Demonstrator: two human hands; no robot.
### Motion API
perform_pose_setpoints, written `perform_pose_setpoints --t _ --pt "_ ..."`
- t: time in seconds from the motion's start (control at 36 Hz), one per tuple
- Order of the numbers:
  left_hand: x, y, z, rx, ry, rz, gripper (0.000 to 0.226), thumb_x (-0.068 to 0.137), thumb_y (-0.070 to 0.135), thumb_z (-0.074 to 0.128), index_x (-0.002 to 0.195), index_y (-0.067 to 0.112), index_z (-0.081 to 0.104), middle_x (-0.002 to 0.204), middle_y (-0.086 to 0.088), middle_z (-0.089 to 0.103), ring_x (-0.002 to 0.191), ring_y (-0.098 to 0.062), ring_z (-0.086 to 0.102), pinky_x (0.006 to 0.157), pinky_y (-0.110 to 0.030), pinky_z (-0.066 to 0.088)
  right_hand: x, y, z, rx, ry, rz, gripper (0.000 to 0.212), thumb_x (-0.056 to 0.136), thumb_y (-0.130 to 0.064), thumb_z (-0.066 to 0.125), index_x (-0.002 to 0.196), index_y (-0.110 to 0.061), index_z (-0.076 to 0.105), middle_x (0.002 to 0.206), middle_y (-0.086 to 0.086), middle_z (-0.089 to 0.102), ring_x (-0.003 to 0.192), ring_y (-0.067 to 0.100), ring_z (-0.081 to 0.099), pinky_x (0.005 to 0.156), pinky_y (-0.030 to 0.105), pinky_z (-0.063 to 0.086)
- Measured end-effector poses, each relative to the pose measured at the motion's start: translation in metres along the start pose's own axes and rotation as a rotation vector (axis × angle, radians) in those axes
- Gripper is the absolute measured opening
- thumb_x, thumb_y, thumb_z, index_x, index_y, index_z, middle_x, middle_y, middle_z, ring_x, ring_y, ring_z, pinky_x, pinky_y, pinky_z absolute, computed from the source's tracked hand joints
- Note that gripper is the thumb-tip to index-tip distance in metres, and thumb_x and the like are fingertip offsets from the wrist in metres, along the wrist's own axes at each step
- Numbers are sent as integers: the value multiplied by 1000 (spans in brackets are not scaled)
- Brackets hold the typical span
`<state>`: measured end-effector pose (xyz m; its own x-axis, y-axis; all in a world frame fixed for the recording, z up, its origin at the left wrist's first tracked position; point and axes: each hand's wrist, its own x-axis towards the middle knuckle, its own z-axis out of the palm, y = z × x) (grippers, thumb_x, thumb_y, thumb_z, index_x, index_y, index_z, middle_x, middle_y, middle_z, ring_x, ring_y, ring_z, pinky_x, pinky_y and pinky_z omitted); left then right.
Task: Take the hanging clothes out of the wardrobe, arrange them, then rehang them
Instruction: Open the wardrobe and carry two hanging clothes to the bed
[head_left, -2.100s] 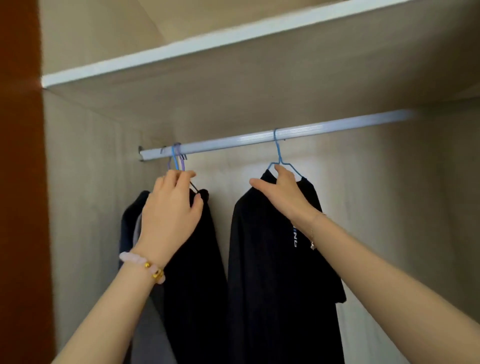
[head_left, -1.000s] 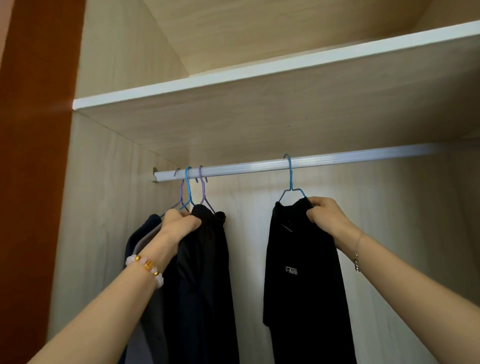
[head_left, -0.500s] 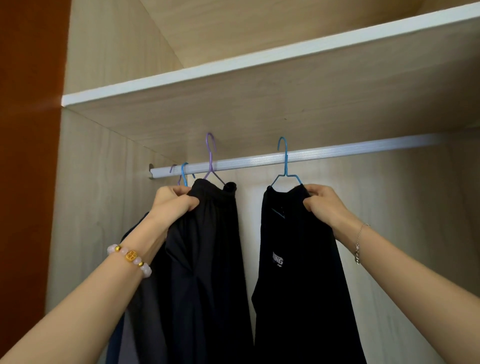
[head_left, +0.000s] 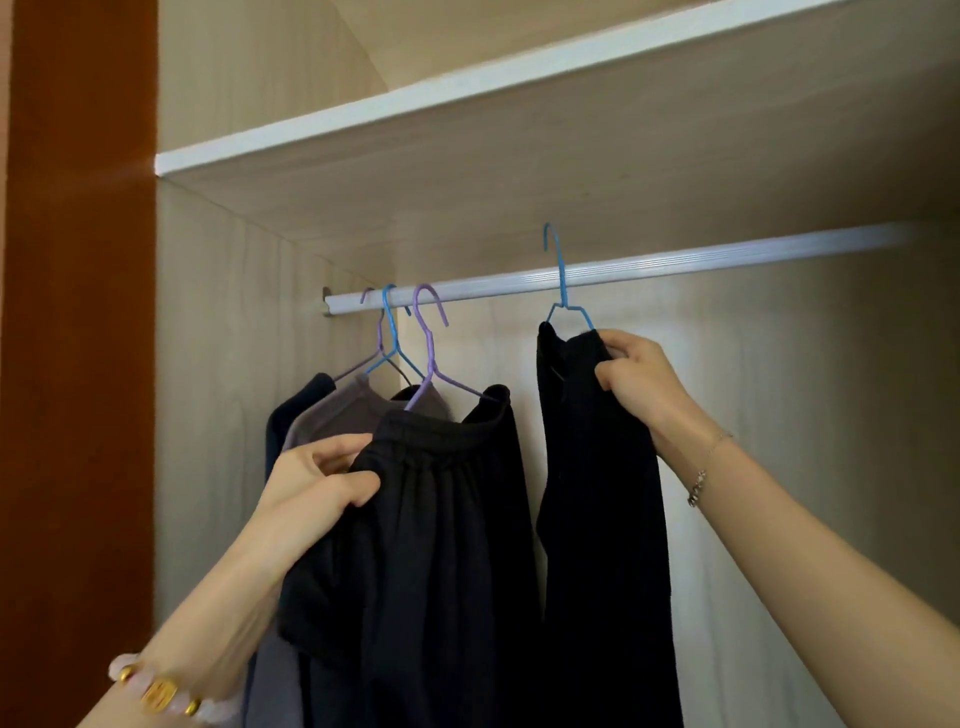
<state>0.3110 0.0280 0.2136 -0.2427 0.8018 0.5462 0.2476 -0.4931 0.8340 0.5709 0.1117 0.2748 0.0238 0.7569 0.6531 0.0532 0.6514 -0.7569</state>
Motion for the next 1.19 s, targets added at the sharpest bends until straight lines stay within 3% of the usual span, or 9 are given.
perform_pose_setpoints --t 0.11,0.28,0.44,0.56,0.72,0.83,0.92,1.0,1.19 --pt "-33 -6 -5 32 14 5 46 47 2 52 83 24 71 64 14 72 62 -1 63 57 -7 49 -48 23 -3 -43 -125 31 53 73 15 36 105 -14 66 98 2 70 80 16 65 61 18 53" --pt "-102 -24 -8 60 64 -87 46 46 4 52 83 26 69 65 15 72 64 5 64 66 -11 50 -131 68 -23 37 -247 91 57 74 19 40 91 -28 67 86 -10 73 76 2 67 61 9 50" --pt "-208 -57 -10 123 77 -149 43 57 -7 60 90 19 68 68 25 71 68 15 64 62 2 44 -218 112 -46 97 -497 116 45 83 18 50 98 -22 64 90 -22 73 93 -6 63 84 4 45" --pt "-290 -74 -17 172 164 -270 47 46 7 61 80 35 76 80 21 75 78 11 67 64 1 45 -268 135 -51 121 -688 185 41 83 14 54 101 -18 71 103 -16 72 102 -2 63 89 6 44" --pt "-404 -65 -46 293 417 -464 58 73 -27 49 92 23 70 78 16 76 70 7 68 58 -3 49 -318 141 -23 121 -1001 247 42 83 12 55 109 -20 64 112 -9 70 110 1 61 93 9 43" --pt "-463 -39 -70 356 615 -541 61 76 -28 47 89 27 71 74 18 75 64 9 67 55 -3 49 -342 126 16 162 -1198 218 54 85 9 54 98 -41 68 100 -18 72 98 -17 58 82 -1 40" --pt "-495 -20 -86 368 746 -556 67 78 -22 53 74 41 76 77 17 75 68 6 69 58 -6 52 -356 114 52 239 -1331 191 44 87 10 51 105 -28 64 102 -22 71 99 -9 62 81 3 43" --pt "-514 -5 -101 359 897 -537 53 79 -15 59 80 35 76 80 14 76 73 -4 71 63 -10 55 -367 102 91 349 -1368 173 42 87 11 49 104 -25 63 101 -20 72 100 -6 64 82 6 45" --pt "-508 15 -138 387 1161 -382 38 78 -8 65 88 29 71 79 11 76 67 0 69 66 -13 57 -366 67 189 559 -1375 112 43 88 12 46 102 -24 65 100 -16 73 98 -1 66 80 9 48"
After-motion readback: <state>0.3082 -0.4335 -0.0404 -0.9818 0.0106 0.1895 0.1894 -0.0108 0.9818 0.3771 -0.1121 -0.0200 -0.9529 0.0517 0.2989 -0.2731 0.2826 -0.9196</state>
